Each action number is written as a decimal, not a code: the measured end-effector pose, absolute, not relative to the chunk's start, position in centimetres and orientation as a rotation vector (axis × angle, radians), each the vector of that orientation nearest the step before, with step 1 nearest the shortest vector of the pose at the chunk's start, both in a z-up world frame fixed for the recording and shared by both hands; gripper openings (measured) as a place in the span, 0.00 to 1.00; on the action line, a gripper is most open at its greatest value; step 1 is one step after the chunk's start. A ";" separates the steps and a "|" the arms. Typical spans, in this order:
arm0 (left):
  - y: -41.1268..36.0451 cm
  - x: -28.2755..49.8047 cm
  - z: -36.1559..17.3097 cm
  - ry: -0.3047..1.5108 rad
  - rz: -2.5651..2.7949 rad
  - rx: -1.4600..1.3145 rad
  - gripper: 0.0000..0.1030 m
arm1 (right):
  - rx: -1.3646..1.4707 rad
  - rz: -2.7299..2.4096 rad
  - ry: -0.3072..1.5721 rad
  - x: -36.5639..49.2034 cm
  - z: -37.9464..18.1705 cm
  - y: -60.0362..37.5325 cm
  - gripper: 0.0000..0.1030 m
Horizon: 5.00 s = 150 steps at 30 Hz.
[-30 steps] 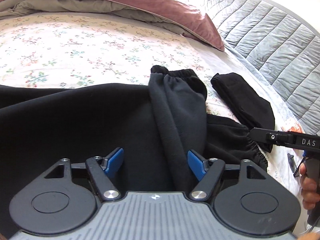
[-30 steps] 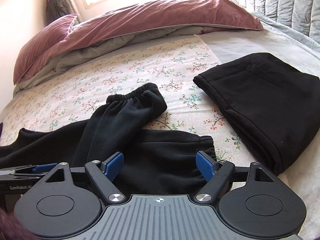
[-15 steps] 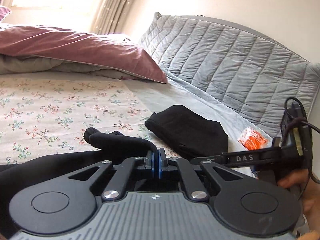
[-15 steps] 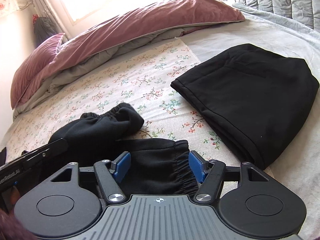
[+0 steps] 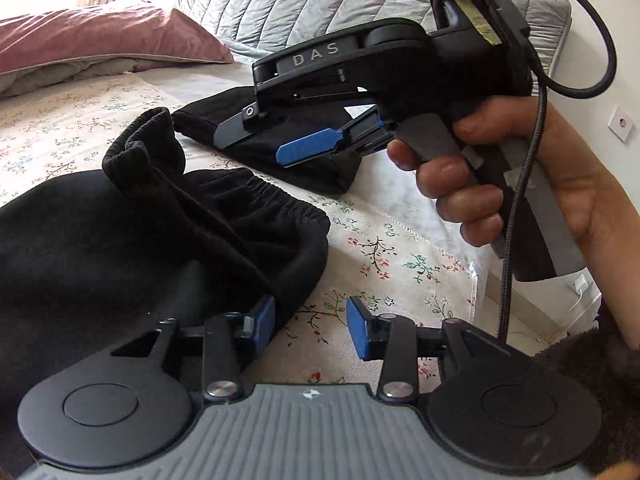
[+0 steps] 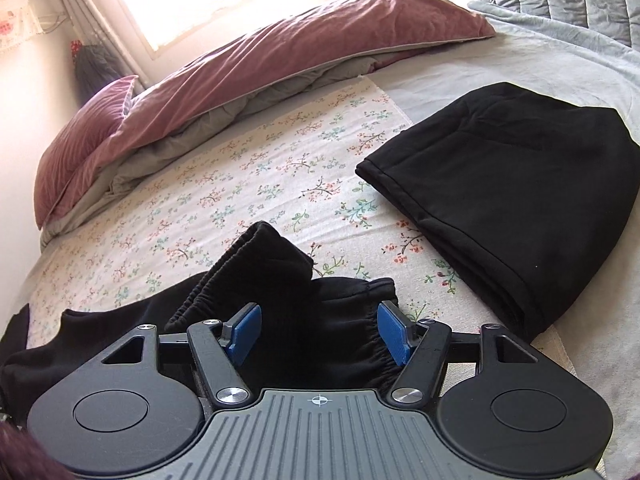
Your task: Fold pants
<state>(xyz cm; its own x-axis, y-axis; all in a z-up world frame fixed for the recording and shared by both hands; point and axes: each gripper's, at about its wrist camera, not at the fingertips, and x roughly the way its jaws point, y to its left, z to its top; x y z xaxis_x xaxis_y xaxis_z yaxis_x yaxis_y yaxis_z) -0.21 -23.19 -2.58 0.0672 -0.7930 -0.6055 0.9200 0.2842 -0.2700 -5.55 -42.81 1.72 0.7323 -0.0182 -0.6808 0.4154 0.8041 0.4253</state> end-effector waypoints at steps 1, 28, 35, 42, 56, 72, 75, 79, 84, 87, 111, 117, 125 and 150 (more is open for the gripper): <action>-23.0 -0.2 -2.4 0.754 -1.301 0.200 0.52 | 0.604 -0.253 0.716 -5.5 1.7 -42.7 0.62; -13.0 3.3 -2.2 0.786 -0.960 0.225 0.70 | 0.454 -0.284 0.754 -6.6 1.3 -40.6 0.07; -12.1 2.8 -3.6 0.791 -0.937 0.186 0.70 | 0.388 -0.201 0.751 -7.0 1.2 -38.3 0.41; -11.3 2.4 -3.2 0.775 -0.919 0.207 0.70 | 0.240 -0.142 0.800 -1.6 1.1 -32.5 0.52; -8.3 2.8 -2.8 0.782 -0.852 0.197 0.70 | 0.184 -0.259 0.776 -1.2 1.1 -33.0 0.15; -2.6 8.0 -0.4 0.769 -0.608 0.165 0.70 | 0.378 -0.456 0.782 -10.0 1.6 -40.8 0.53; -1.0 9.0 0.7 0.757 -0.566 0.144 0.73 | 0.377 -0.419 0.762 -9.8 2.1 -40.4 0.59; 0.5 8.5 0.8 0.716 -0.564 0.179 0.76 | 0.398 -0.412 0.791 -8.6 1.4 -40.5 0.59; 2.6 10.6 0.4 0.727 -0.445 0.197 0.76 | 0.341 -0.447 0.780 -7.8 1.5 -39.8 0.59; 3.7 13.4 0.9 0.710 -0.415 0.165 0.76 | 0.316 -0.422 0.745 -7.1 2.4 -38.8 0.59; 4.7 27.3 -1.7 0.788 -0.437 0.062 0.14 | 0.336 -0.541 0.879 -3.1 -1.0 -41.5 0.53; 3.4 27.2 -2.5 0.760 -0.341 0.072 0.28 | 0.349 -0.533 0.859 -3.8 -0.5 -41.5 0.53; 6.8 19.9 1.2 0.719 -0.247 0.060 0.67 | 0.381 -0.504 0.810 -6.0 0.8 -41.4 0.54; 28.7 8.1 0.1 0.686 0.060 -0.402 0.42 | 0.000 0.100 0.718 -3.7 0.7 -21.0 0.55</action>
<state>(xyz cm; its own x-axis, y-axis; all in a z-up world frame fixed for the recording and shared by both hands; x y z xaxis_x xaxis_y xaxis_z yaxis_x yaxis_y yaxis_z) 8.10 28.72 0.15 0.7750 -0.0773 -0.6272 -0.1844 0.9216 -0.3416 -3.75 -21.04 0.67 0.7486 0.0915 -0.6567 -0.0916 0.9952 0.0341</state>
